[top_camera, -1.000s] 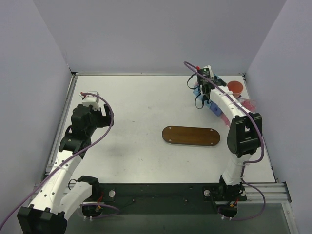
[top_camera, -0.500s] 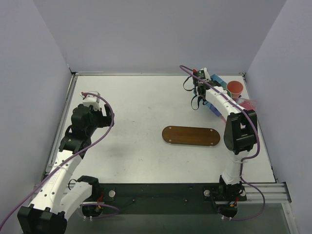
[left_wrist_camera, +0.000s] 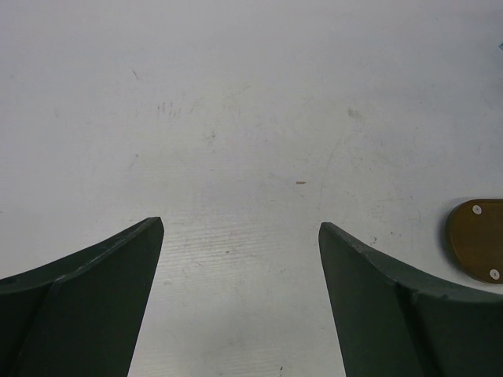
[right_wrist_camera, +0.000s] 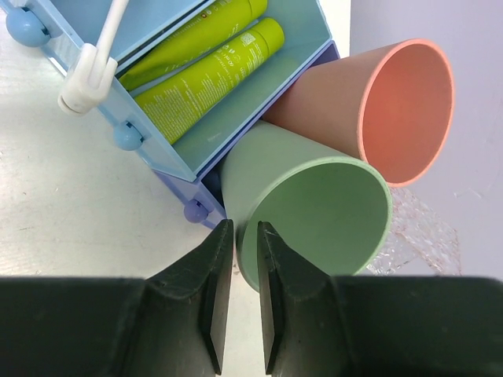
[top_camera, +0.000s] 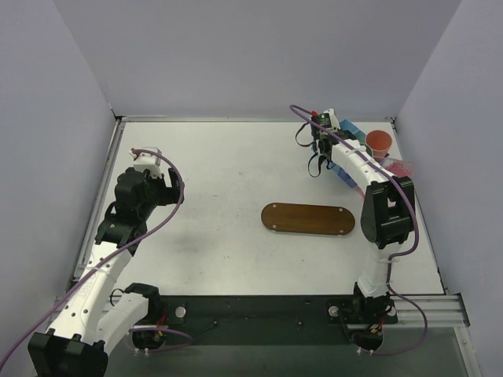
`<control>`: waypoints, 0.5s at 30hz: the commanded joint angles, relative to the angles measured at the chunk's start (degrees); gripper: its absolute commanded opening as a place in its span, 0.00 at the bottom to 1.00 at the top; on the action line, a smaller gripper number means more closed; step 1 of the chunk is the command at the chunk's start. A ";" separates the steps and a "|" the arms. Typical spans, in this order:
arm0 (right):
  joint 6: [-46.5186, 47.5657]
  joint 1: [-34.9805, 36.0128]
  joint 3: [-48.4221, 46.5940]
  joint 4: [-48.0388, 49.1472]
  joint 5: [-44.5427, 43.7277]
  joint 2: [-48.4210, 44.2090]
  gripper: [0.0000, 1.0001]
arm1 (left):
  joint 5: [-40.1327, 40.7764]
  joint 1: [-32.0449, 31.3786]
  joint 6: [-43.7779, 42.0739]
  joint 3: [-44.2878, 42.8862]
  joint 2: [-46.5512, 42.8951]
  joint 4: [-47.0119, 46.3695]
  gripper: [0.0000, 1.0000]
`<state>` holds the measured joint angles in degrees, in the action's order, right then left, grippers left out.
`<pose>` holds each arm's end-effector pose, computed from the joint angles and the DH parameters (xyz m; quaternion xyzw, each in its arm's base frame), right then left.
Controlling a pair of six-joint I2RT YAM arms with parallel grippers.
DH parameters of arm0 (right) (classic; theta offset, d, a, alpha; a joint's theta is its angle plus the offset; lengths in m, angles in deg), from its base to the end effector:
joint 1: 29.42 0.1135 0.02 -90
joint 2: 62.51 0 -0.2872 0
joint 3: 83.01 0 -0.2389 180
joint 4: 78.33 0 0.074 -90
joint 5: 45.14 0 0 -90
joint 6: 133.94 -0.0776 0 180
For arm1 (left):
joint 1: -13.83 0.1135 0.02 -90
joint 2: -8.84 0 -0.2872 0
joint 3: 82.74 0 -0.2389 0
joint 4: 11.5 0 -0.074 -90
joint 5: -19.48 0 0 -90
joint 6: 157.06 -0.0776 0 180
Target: Prepare toiletry sets of a toothbrush and toothpaste on the tray
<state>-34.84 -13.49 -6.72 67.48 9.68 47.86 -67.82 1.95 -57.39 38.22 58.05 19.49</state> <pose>0.4558 0.0836 0.2651 -0.0652 0.8735 -0.2507 0.4121 0.2053 -0.0395 0.3170 0.0026 0.8248 -0.0866 0.5588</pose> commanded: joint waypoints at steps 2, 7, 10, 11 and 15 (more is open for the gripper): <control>-0.40 -0.19 0.05 0.13 -1.65 0.73 0.13 | -0.15 0.28 -1.06 0.28 -0.34 -2.30 0.91; -0.75 -0.54 0.22 0.13 -0.95 0.64 0.13 | -0.15 0.28 -1.06 0.28 -0.34 -2.21 0.91; -1.19 -0.72 0.48 0.13 -0.77 0.82 0.13 | -0.15 0.28 -1.06 0.19 -0.34 -2.30 0.91; -1.19 -0.98 0.48 0.04 -0.42 0.73 0.13 | -0.15 0.28 -1.06 0.28 -0.34 -2.21 0.91; -1.81 -1.42 0.66 -0.40 0.81 0.99 0.13 | -0.15 0.28 -1.06 0.28 -0.34 -2.30 0.91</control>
<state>-35.32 -14.04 -6.70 67.64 10.20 47.88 -67.82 1.95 -57.68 38.25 58.05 19.49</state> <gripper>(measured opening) 0.128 0.911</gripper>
